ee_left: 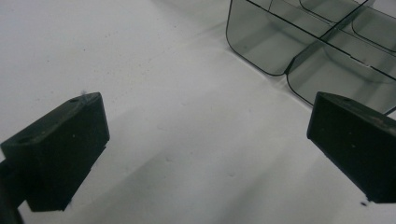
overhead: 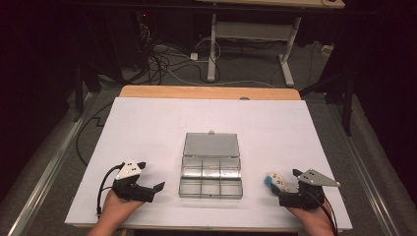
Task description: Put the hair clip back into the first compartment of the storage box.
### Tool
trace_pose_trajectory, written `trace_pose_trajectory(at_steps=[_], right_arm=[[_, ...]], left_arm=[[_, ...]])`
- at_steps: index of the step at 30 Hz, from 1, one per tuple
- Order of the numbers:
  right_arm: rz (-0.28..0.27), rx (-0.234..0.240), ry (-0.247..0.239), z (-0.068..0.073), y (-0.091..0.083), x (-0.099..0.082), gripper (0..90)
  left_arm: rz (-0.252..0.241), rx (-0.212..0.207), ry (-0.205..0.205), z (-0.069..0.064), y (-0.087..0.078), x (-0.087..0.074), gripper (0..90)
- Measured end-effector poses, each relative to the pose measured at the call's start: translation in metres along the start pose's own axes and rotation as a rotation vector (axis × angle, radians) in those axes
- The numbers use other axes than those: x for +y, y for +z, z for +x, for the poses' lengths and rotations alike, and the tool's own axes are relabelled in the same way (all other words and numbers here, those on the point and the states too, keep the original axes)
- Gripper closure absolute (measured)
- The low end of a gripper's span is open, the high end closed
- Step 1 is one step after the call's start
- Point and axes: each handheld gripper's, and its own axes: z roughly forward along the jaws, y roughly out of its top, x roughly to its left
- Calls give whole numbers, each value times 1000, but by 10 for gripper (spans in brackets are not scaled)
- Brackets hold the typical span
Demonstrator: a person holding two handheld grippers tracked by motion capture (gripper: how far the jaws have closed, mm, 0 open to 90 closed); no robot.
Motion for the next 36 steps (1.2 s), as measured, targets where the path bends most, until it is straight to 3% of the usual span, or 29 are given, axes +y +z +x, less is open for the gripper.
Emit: trace_pose_trajectory(at_steps=[22, 27, 34, 36], right_arm=[[131, -8, -79, 11, 13, 0, 331], [149, -2, -82, 10, 16, 1, 394], [155, 5, -63, 9, 16, 1, 430], [155, 4, -66, 10, 16, 1, 441]], left_arm=[[-30, -8, 14, -2, -2, -2, 0], [-33, 6, 6, 5, 0, 2, 0], [-1, -33, 33, 4, 3, 3, 0], [-5, -45, 25, 6, 3, 3, 0]])
